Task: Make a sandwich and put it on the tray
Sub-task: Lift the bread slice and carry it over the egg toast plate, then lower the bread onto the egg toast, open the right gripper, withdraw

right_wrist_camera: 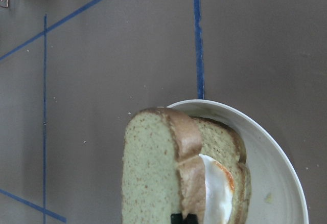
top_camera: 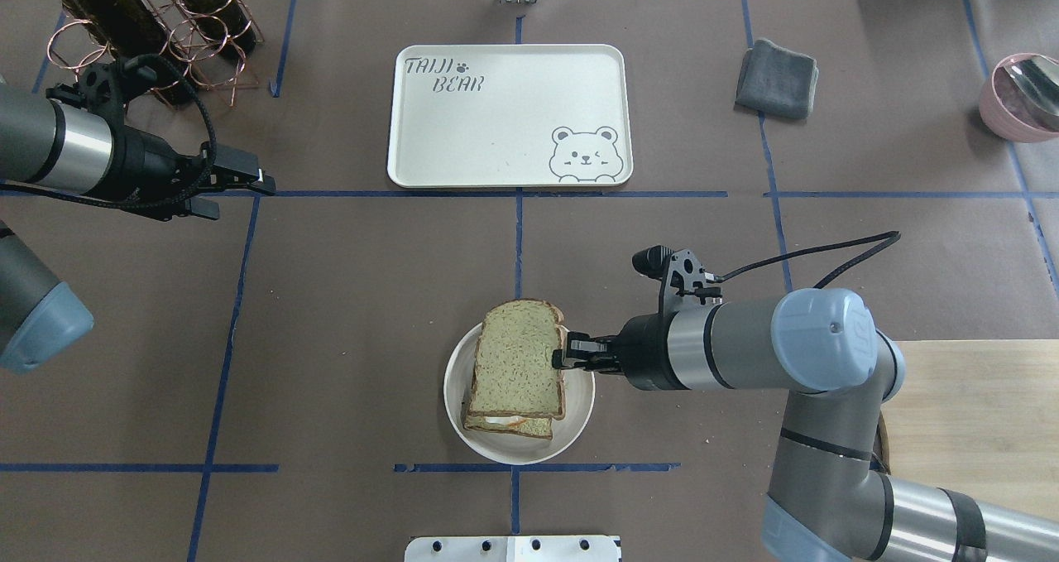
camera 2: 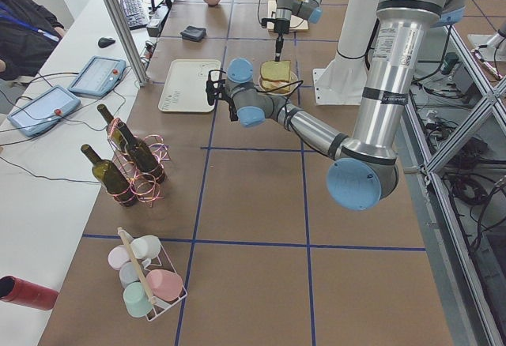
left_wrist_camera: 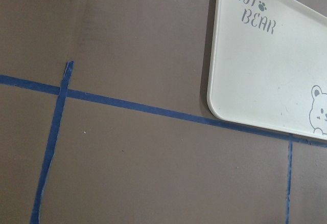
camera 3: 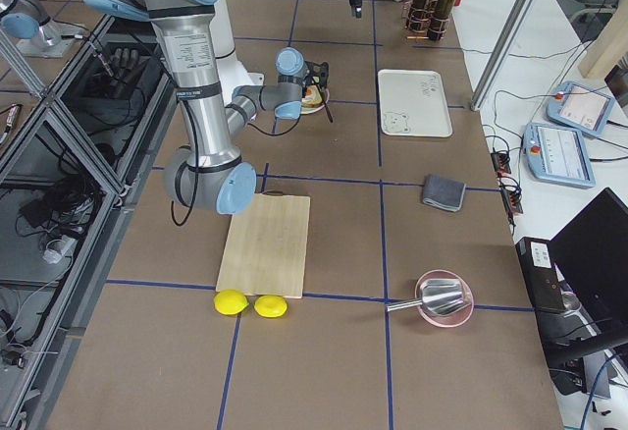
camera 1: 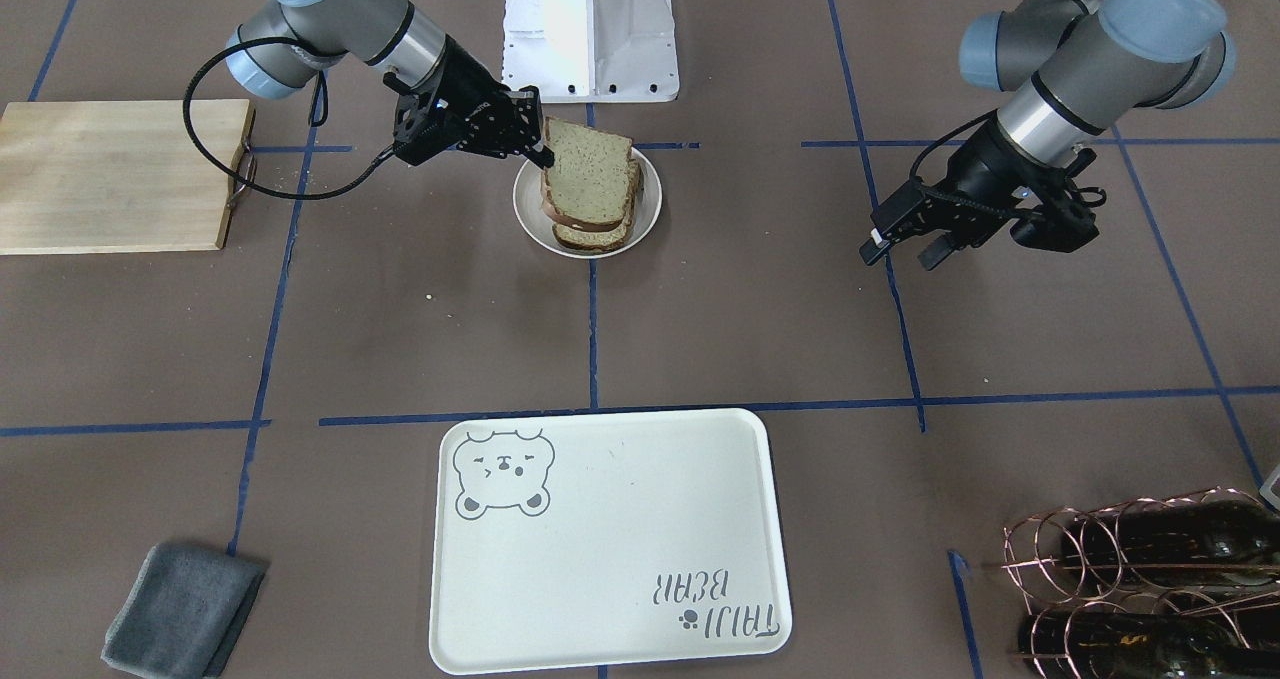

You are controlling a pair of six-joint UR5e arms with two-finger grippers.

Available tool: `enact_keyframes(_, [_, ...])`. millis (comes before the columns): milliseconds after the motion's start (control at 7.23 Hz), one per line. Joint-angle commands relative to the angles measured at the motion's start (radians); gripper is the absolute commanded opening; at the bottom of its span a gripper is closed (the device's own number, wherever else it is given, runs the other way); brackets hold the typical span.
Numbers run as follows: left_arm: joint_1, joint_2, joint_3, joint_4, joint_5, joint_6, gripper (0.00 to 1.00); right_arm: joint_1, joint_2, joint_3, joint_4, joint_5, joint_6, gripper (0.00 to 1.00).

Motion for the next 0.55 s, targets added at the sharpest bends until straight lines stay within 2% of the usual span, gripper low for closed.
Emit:
enact_keyframes(0, [0.0,0.0,0.008,-0.001,0.0,0.0,1.0,-0.033,0.002,-0.015,-0.025,-0.042,-0.003,0.0])
enact_keyframes(138, [0.002,0.0,0.01,-0.001,-0.001,0.0,1.0,-0.032,0.002,-0.015,-0.019,-0.042,-0.003,0.0])
enact_keyframes(277, [0.005,0.0,0.01,-0.001,-0.001,0.0,1.0,-0.023,0.003,-0.014,-0.022,-0.051,0.0,0.91])
enact_keyframes(415, [0.008,0.0,0.012,-0.001,-0.001,0.0,1.0,-0.012,0.002,-0.011,-0.025,-0.056,-0.001,1.0])
